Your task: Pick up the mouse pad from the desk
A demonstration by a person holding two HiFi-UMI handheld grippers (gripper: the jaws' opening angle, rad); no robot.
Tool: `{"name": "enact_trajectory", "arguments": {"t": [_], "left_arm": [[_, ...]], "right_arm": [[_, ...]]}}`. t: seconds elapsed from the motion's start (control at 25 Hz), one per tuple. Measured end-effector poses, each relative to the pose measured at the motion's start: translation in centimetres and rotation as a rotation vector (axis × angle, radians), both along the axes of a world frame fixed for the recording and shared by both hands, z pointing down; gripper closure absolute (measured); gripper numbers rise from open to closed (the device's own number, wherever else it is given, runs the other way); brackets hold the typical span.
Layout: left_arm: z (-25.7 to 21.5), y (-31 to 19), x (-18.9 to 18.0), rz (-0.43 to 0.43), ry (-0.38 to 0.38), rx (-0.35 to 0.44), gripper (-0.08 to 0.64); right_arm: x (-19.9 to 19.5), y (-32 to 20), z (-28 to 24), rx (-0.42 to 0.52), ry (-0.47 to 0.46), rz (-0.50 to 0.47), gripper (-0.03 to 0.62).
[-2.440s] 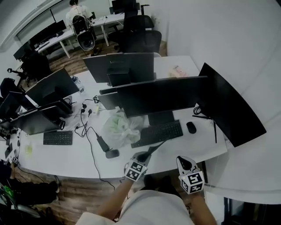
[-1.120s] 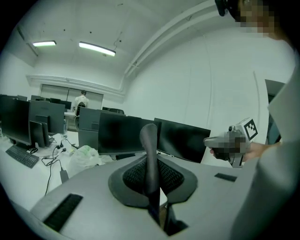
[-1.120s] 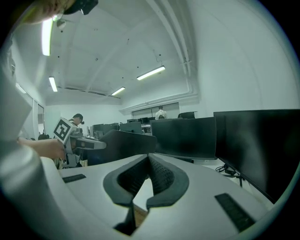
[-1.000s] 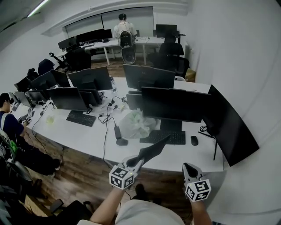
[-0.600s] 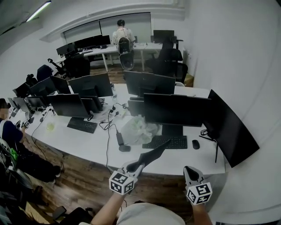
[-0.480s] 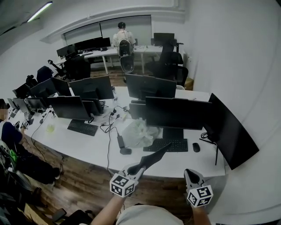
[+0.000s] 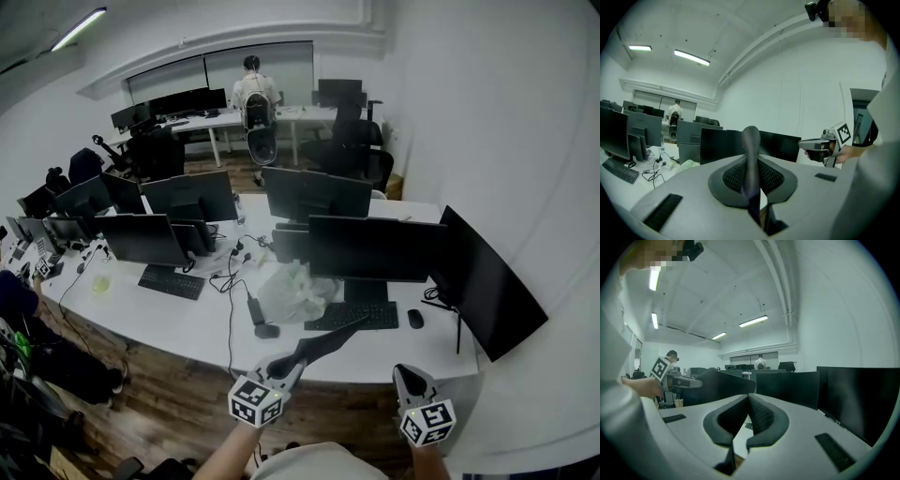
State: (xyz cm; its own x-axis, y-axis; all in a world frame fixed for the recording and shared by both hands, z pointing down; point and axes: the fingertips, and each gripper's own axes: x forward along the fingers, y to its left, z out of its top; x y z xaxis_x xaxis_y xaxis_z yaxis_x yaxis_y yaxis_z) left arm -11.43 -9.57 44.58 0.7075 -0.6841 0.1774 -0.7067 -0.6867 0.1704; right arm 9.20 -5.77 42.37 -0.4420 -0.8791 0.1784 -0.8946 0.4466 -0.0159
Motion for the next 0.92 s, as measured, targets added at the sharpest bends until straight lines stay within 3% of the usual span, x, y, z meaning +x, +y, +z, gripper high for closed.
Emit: {"name": "enact_trajectory", "arguments": {"t": [0.92], "left_arm": [[0.3,0.1,1.3,0.01,0.025,-0.012,0.514]], "right_arm": [[0.6,0.3,0.2,0.009,-0.004,-0.007,0.581]]}}
